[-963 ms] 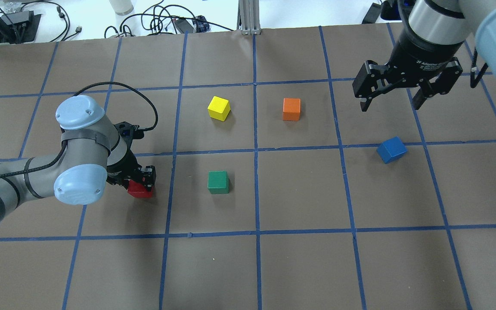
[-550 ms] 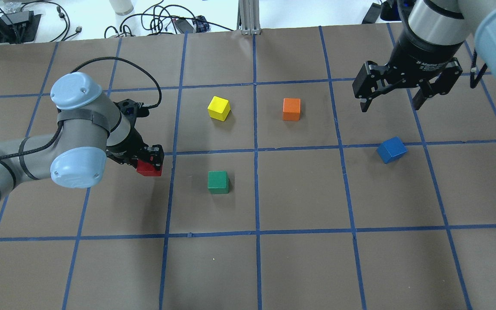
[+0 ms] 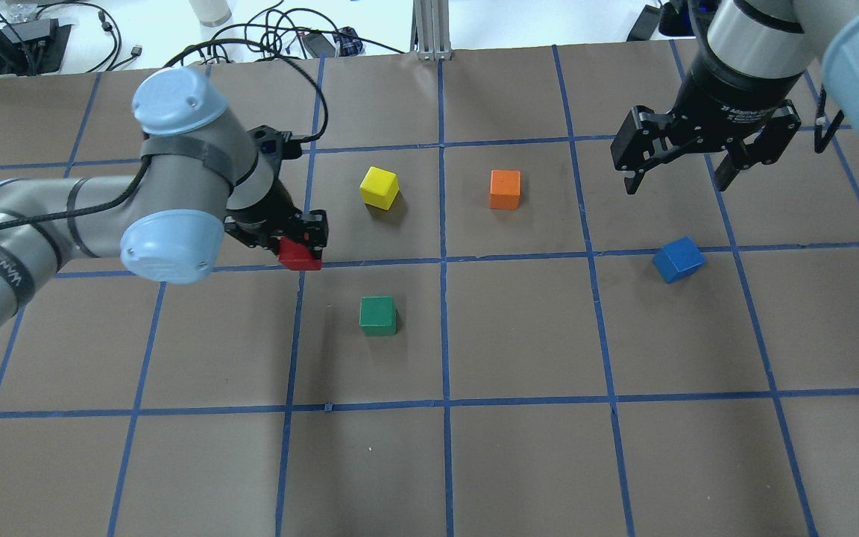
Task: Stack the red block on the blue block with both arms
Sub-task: 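Lift the red cube with the left gripper and carry it toward the right gripper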
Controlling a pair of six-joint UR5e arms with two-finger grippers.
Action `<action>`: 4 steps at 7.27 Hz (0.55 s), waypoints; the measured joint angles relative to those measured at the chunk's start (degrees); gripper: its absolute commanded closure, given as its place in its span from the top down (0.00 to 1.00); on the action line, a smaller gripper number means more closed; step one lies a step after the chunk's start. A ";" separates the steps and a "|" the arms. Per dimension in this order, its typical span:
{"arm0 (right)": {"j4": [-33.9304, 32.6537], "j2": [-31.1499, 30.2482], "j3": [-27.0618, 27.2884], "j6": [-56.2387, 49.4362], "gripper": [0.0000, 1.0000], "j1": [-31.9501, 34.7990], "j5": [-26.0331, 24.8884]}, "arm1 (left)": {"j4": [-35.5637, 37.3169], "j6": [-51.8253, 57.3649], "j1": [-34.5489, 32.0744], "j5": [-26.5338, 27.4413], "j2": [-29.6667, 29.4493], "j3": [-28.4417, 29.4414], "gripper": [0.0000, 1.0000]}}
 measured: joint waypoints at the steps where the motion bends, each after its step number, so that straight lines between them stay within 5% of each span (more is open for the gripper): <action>1: 0.00 0.00 -0.01 -0.02 1.00 0.00 0.01 | 1.39 -3.06 -3.56 0.18 -2.20 1.02 0.08; 3: 0.29 -0.05 -0.05 -0.08 1.00 0.00 -0.07 | 6.87 -6.14 -7.30 0.40 -6.93 2.18 0.13; 4: 0.38 -0.13 -0.08 -0.10 1.00 0.00 -0.03 | 8.09 -7.61 -8.20 0.46 -8.98 2.83 0.24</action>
